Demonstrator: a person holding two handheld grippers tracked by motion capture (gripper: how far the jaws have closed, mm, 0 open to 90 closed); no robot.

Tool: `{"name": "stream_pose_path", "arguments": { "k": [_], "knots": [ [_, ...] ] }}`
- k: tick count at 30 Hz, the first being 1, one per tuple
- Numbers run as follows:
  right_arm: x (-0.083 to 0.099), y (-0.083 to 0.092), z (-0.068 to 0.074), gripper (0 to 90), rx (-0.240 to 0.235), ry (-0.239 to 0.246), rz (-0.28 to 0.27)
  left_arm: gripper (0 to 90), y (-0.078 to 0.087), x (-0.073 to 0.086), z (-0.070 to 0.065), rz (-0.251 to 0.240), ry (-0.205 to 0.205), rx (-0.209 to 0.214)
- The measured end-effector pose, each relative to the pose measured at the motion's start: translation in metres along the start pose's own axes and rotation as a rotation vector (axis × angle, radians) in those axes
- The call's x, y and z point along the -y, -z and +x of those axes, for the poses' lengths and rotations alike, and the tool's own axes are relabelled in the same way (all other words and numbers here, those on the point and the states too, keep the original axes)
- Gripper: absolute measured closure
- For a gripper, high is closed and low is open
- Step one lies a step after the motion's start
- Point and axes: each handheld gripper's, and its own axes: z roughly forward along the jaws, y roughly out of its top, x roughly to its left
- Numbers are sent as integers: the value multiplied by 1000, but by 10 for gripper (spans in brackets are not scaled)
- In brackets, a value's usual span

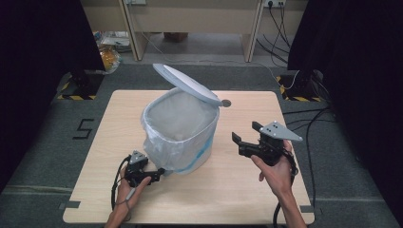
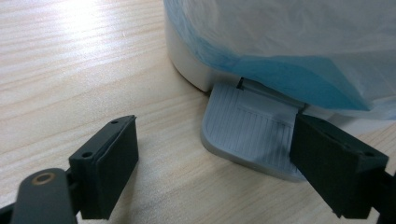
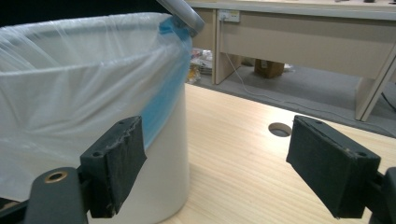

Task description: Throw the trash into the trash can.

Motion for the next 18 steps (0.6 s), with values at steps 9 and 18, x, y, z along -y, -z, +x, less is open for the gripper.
{"name": "stream_pose_path", "arguments": {
  "k": [9, 18],
  "knots": [
    [14, -2, -8, 181, 25, -13, 19, 146, 0, 0, 0, 1, -2, 0],
    [33, -2, -13, 178, 51, -16, 39, 146, 0, 0, 0, 0, -4, 2]
  ]
}}
